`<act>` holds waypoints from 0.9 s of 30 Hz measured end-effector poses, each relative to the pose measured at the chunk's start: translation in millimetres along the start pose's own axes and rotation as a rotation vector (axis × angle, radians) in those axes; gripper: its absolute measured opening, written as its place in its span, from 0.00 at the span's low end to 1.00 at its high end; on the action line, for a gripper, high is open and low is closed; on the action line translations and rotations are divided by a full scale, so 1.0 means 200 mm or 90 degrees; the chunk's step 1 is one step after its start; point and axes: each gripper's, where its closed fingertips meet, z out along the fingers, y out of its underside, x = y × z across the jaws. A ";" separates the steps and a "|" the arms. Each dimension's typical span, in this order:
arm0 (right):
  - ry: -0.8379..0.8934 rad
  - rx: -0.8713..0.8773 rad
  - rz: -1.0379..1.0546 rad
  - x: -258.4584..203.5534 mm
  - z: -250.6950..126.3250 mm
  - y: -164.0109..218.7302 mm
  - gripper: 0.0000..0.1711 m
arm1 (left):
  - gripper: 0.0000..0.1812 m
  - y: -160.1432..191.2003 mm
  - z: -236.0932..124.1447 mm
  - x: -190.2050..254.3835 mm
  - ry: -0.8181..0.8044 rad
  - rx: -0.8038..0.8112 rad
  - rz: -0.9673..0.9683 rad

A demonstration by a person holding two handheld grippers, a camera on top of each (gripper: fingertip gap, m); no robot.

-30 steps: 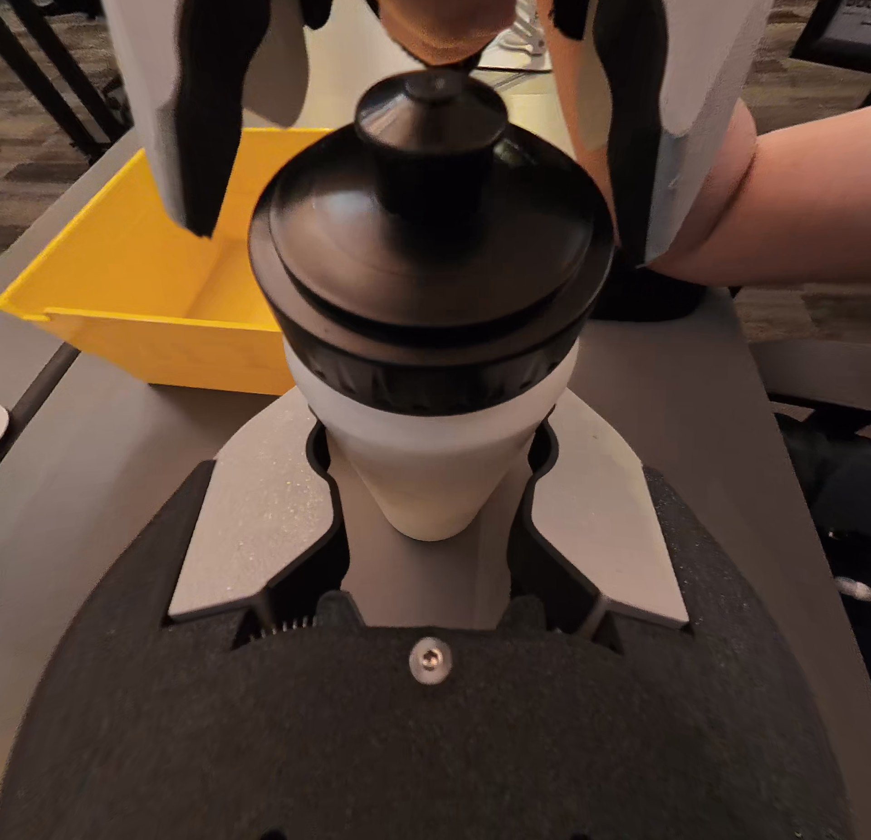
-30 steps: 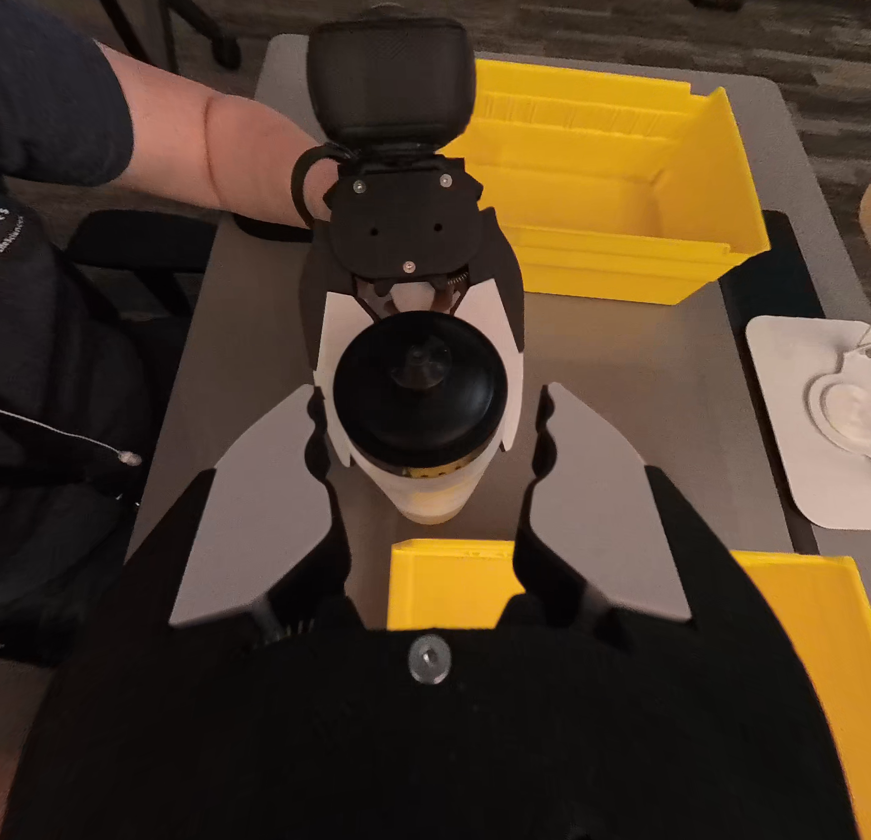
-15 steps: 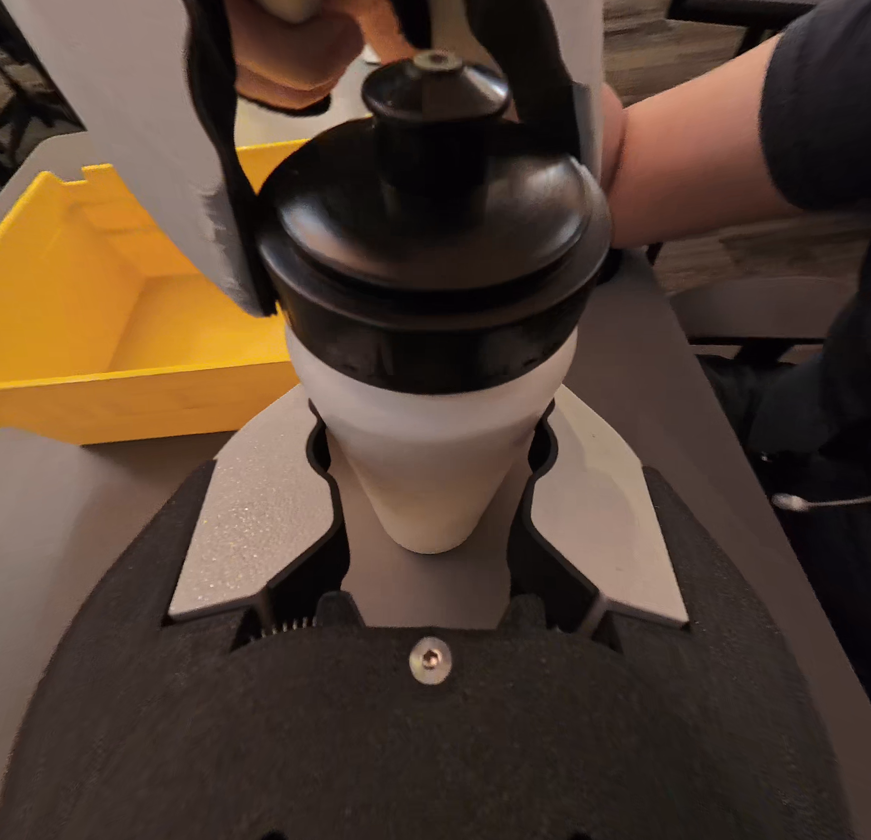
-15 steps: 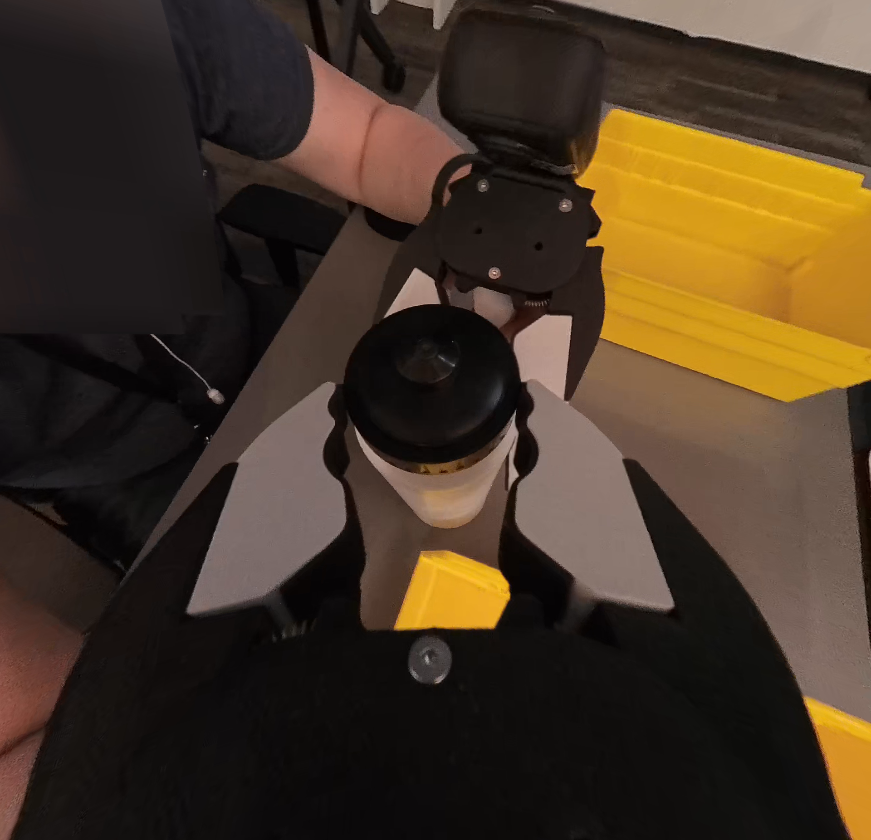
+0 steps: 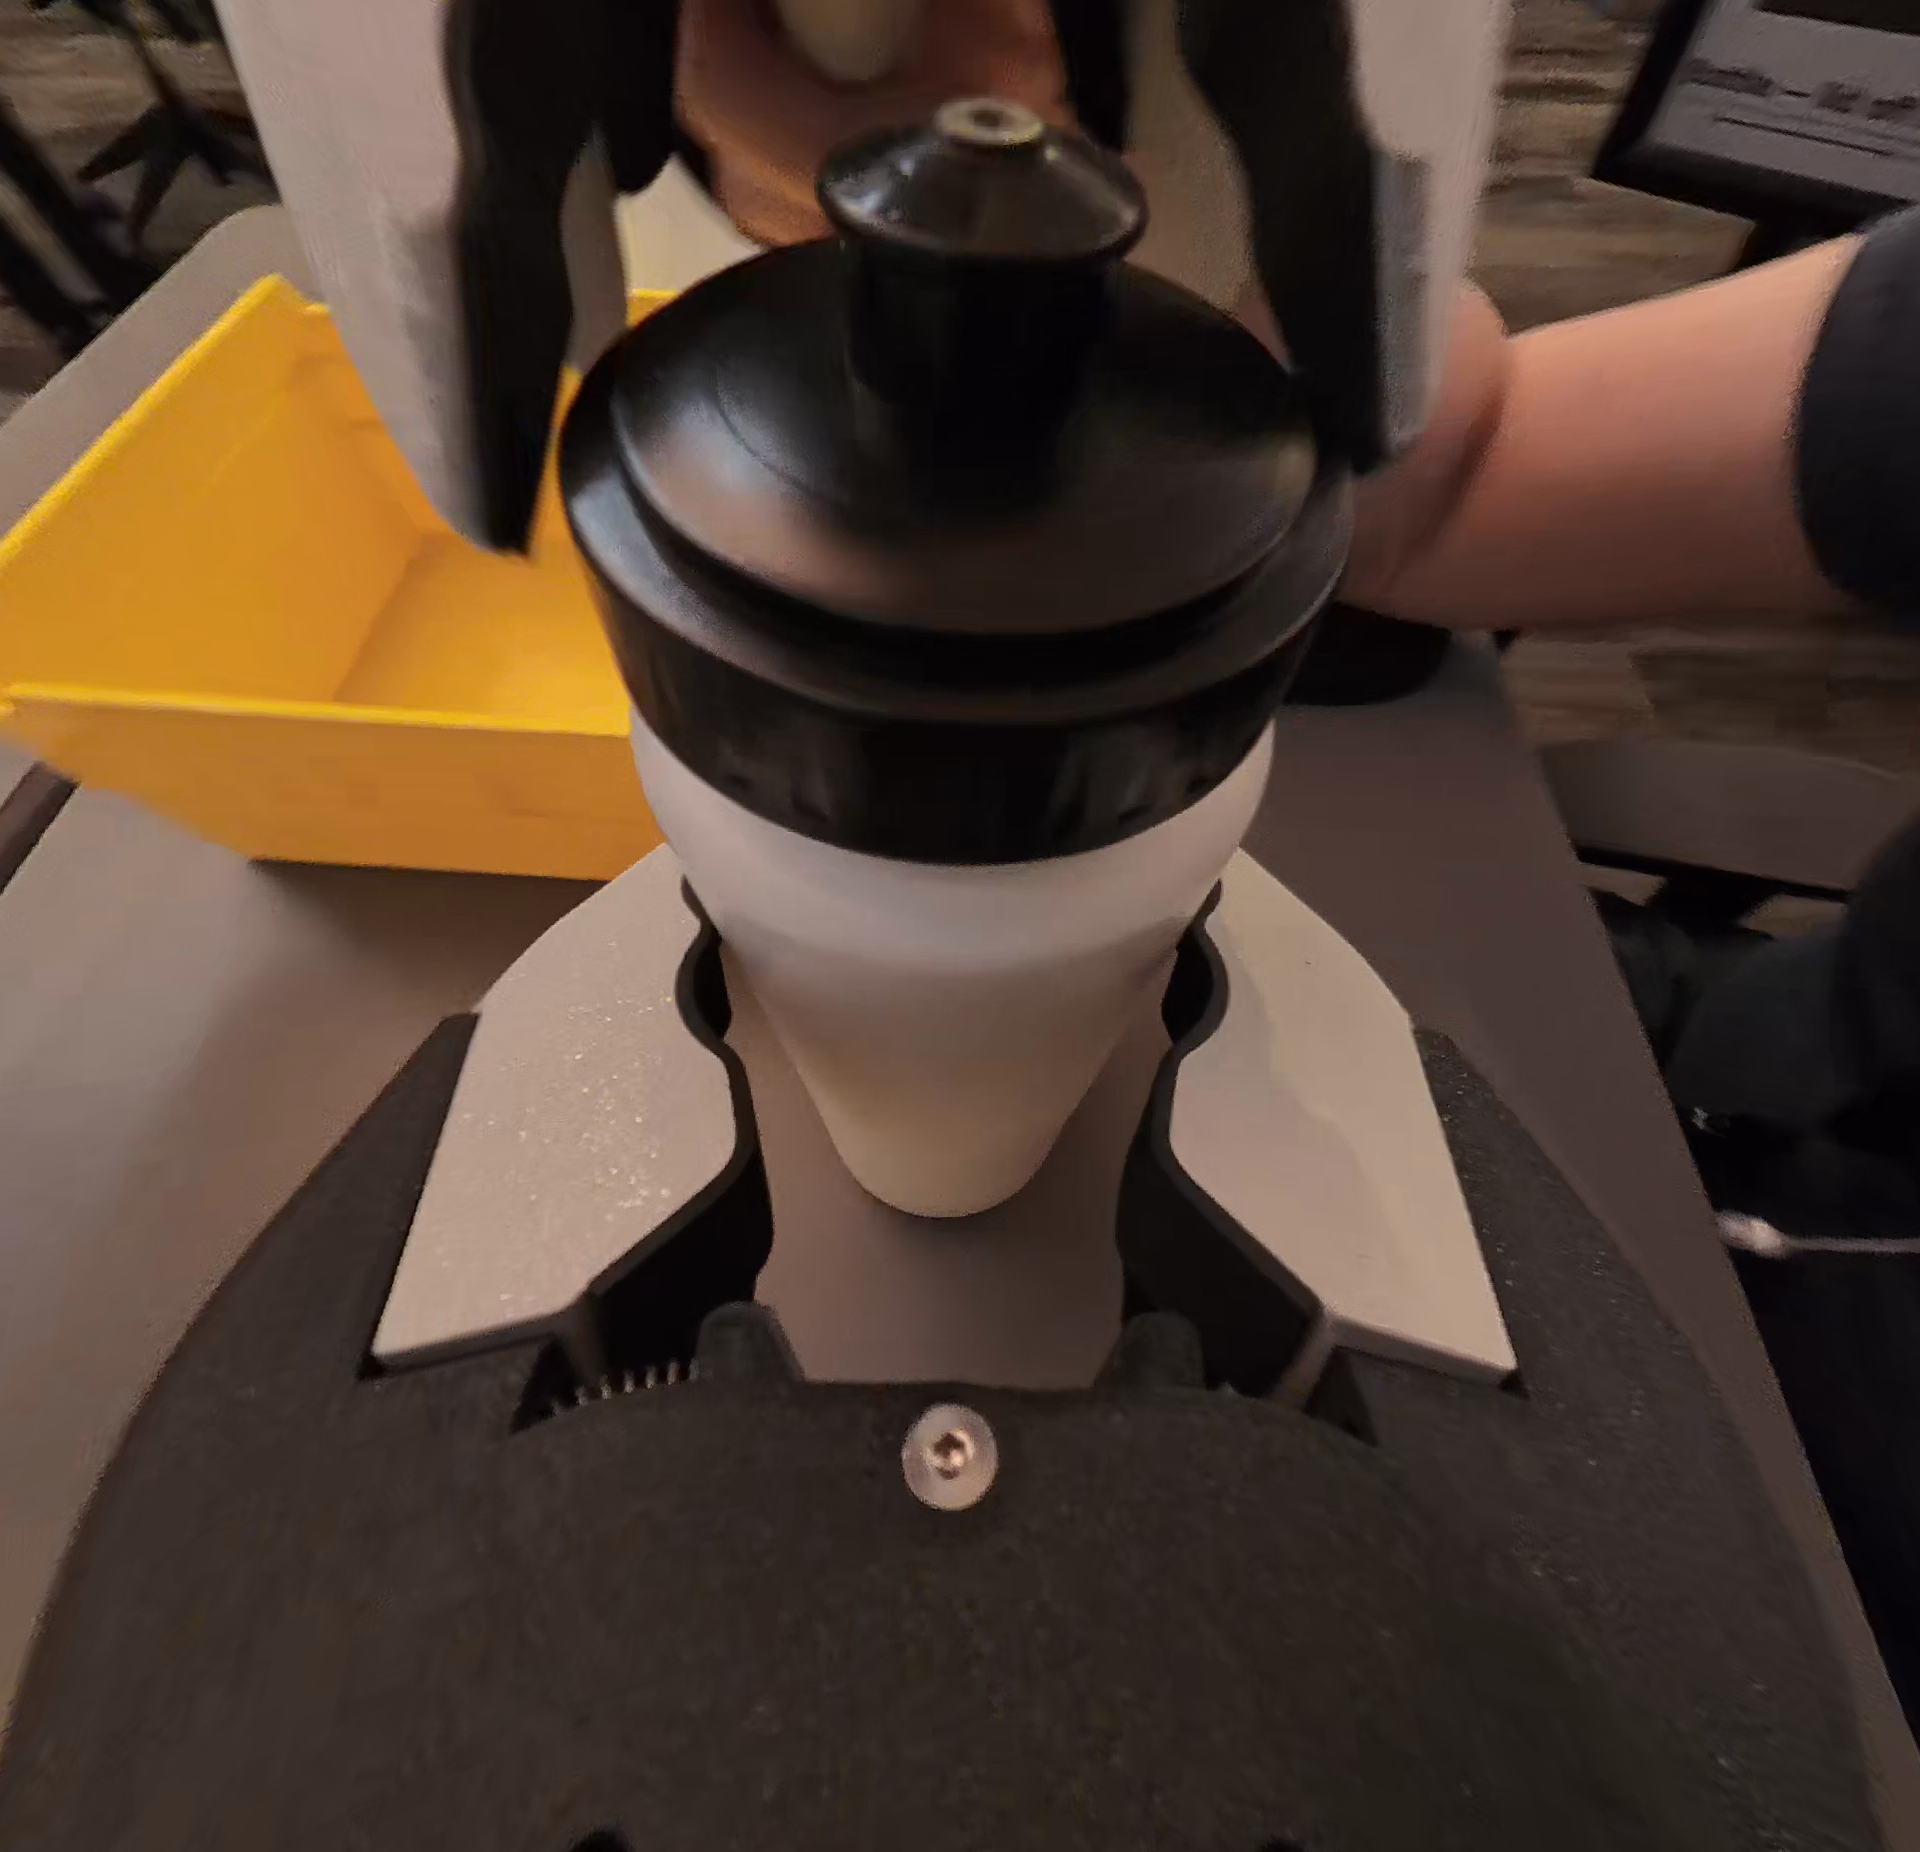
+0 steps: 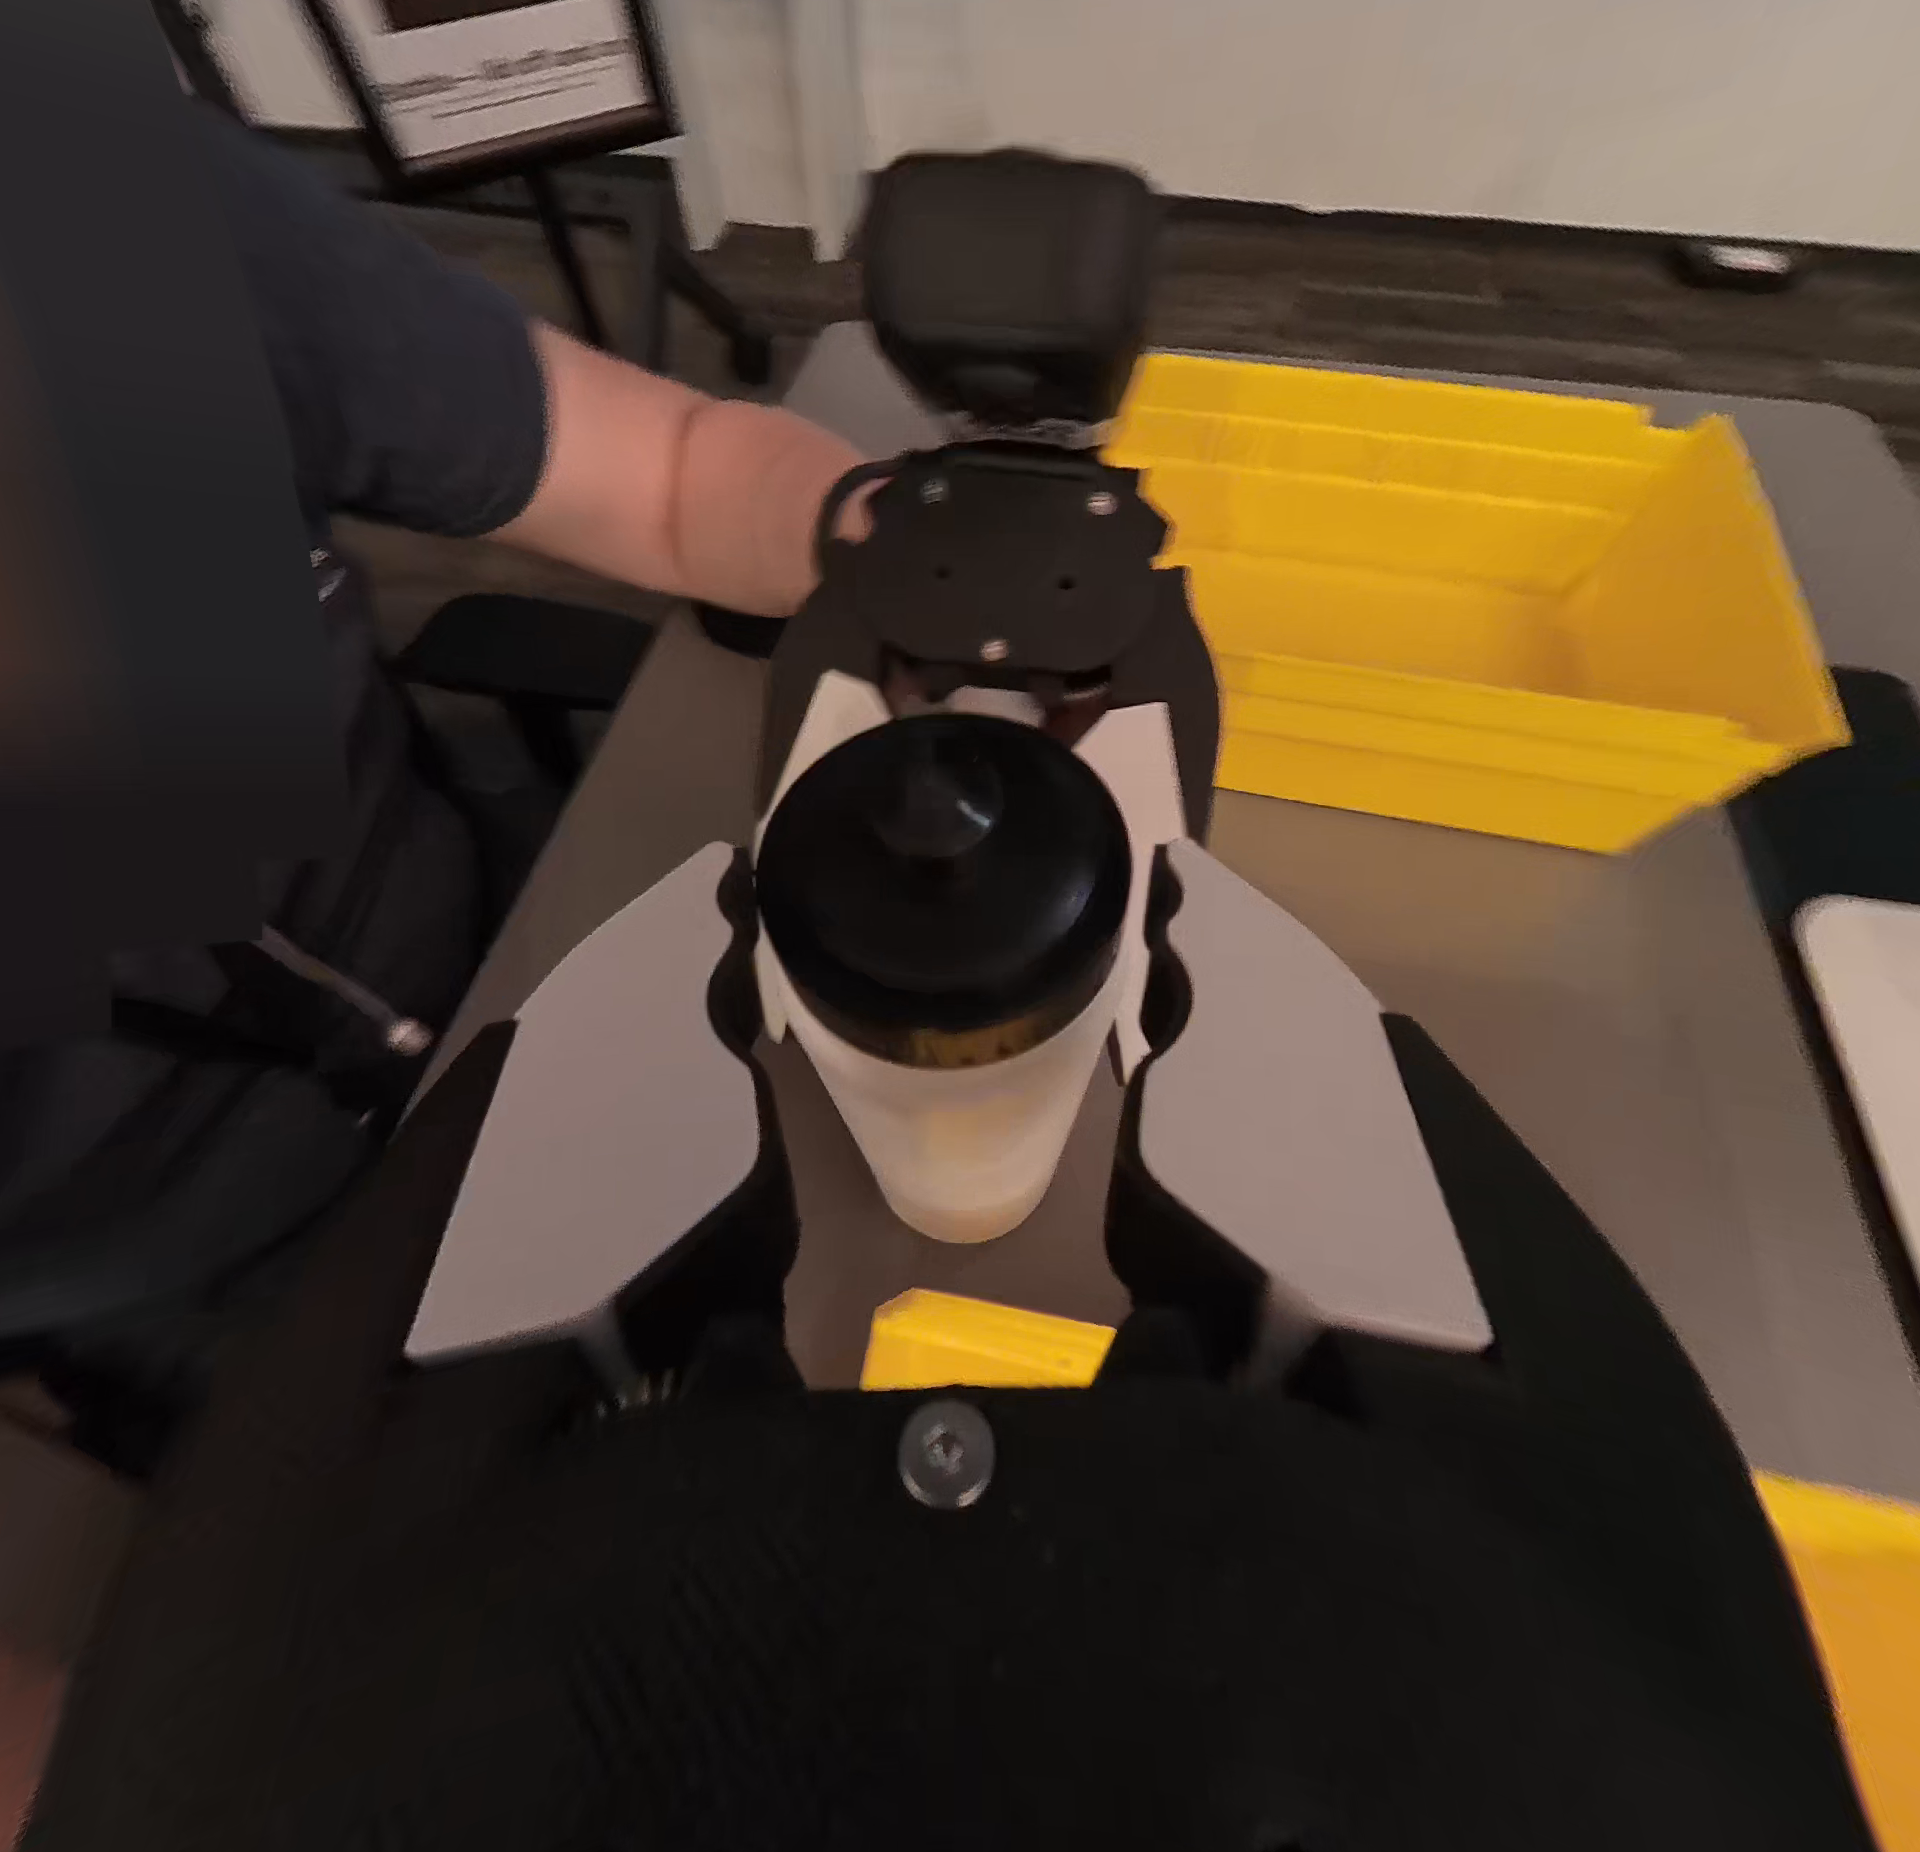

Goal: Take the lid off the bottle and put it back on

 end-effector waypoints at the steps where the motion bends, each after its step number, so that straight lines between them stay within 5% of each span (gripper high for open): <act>1: 0.049 -0.002 0.018 0.05 -0.01 -0.01 0.44 | 0.46 0.01 0.00 -0.04 -0.021 -0.001 -0.016; 8: 0.276 -0.046 0.185 0.21 0.00 0.00 0.47 | 0.46 0.05 -0.03 -0.20 -0.128 -0.009 -0.079; 16: 0.309 -0.165 0.148 0.17 0.03 0.07 0.42 | 0.46 0.05 -0.02 -0.16 -0.136 -0.043 -0.032; 20: 0.205 -0.192 0.073 0.04 0.03 0.08 0.42 | 0.46 0.04 -0.02 -0.06 -0.073 -0.064 0.048; 27: -0.075 -0.076 -0.078 -0.21 0.02 0.02 0.42 | 0.46 0.04 0.00 0.15 0.043 -0.067 0.151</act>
